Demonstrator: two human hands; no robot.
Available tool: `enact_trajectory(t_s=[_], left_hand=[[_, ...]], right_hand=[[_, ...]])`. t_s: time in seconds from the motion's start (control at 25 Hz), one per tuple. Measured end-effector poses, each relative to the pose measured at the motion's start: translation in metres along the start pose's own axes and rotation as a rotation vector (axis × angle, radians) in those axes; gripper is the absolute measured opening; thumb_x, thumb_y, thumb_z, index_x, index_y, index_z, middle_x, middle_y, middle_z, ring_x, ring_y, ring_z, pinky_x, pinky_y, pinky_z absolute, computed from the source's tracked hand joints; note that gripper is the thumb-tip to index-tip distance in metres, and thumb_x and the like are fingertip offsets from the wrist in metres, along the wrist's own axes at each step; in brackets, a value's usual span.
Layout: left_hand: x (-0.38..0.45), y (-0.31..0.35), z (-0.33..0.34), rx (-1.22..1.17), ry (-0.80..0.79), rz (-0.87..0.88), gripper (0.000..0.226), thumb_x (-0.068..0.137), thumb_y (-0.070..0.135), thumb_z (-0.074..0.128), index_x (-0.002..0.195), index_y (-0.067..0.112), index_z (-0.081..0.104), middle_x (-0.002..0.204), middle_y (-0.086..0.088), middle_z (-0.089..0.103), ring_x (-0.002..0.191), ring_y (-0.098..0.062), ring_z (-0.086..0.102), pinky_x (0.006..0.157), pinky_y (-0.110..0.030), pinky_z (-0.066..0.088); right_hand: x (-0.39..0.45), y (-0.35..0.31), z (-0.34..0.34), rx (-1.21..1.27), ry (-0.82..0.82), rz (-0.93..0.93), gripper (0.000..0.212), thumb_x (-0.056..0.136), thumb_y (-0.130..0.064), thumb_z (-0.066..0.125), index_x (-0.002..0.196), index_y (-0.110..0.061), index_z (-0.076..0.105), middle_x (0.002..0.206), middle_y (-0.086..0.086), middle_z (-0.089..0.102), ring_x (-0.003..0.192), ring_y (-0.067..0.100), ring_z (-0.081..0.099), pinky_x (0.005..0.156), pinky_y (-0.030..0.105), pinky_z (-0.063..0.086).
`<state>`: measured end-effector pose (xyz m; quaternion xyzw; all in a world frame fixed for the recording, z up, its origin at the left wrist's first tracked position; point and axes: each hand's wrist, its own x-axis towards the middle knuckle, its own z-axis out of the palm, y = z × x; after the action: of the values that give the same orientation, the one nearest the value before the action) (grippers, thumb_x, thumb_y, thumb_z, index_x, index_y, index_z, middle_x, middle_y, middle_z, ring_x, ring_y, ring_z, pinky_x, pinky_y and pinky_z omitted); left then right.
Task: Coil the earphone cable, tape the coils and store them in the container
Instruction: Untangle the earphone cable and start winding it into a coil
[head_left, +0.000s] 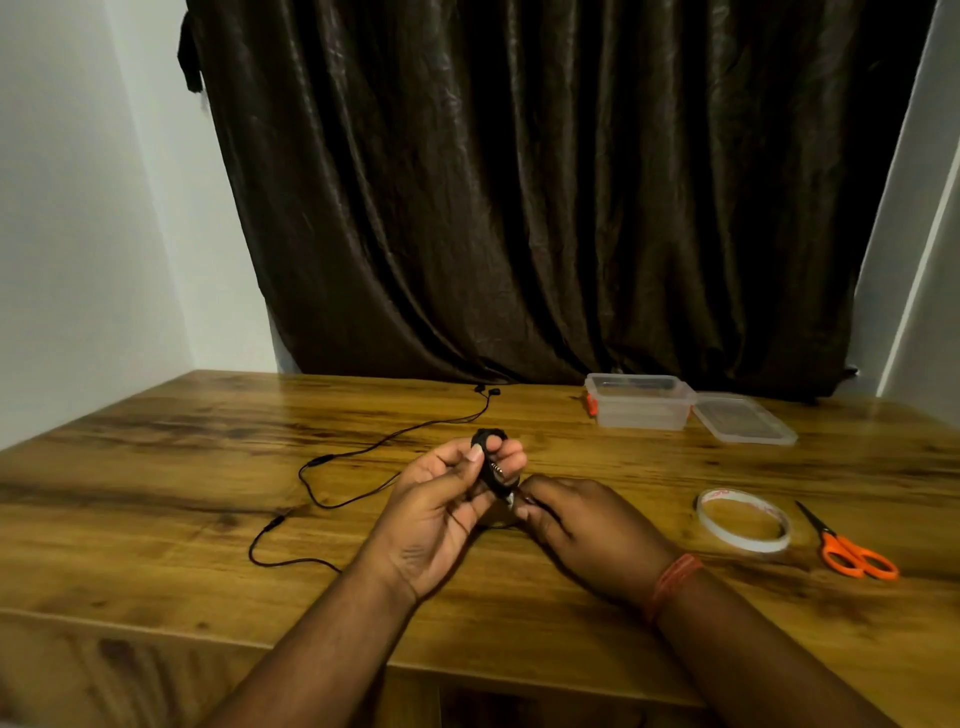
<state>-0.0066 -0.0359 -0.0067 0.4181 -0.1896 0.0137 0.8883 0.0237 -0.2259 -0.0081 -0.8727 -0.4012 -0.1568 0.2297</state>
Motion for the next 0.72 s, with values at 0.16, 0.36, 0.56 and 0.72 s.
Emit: enact_trajectory(t_s=[0.16, 0.36, 0.56, 0.72], left_hand=[[0.005, -0.002, -0.004, 0.026, -0.002, 0.055, 0.034, 0.088, 0.006, 0.062, 0.119, -0.007, 0.061, 0.129, -0.029, 0.061, 0.122, -0.035, 0.061, 0.096, -0.034, 0.053], [0.006, -0.006, -0.004, 0.228, 0.12, 0.13, 0.027, 0.096, 0.002, 0.052, 0.122, -0.003, 0.059, 0.124, -0.018, 0.068, 0.121, -0.028, 0.063, 0.101, -0.034, 0.051], [0.002, -0.02, 0.003, 0.68, 0.16, 0.084, 0.027, 0.101, 0.007, 0.049, 0.11, 0.022, 0.07, 0.111, 0.006, 0.075, 0.111, -0.011, 0.067, 0.098, -0.032, 0.052], [0.005, -0.026, -0.005, 0.762, 0.167, 0.039, 0.023, 0.099, 0.021, 0.052, 0.107, 0.024, 0.073, 0.108, 0.0, 0.075, 0.109, -0.02, 0.067, 0.104, -0.051, 0.047]], right_hand=[[0.0, -0.003, 0.003, -0.132, -0.063, -0.037, 0.017, 0.099, -0.048, 0.042, 0.105, -0.033, 0.048, 0.092, -0.006, 0.065, 0.077, 0.016, 0.059, 0.065, 0.036, 0.048], [-0.002, -0.005, 0.001, -0.15, -0.02, -0.079, 0.015, 0.098, -0.046, 0.044, 0.1, -0.033, 0.05, 0.087, -0.008, 0.065, 0.074, 0.014, 0.058, 0.062, 0.034, 0.046], [-0.001, -0.009, -0.003, -0.15, 0.079, -0.165, 0.01, 0.096, -0.037, 0.051, 0.097, -0.029, 0.057, 0.088, -0.009, 0.065, 0.081, 0.011, 0.058, 0.067, 0.026, 0.04], [-0.001, -0.006, -0.008, -0.069, 0.175, -0.114, 0.016, 0.097, -0.036, 0.05, 0.103, -0.027, 0.063, 0.098, -0.012, 0.065, 0.091, 0.006, 0.058, 0.077, 0.024, 0.045]])
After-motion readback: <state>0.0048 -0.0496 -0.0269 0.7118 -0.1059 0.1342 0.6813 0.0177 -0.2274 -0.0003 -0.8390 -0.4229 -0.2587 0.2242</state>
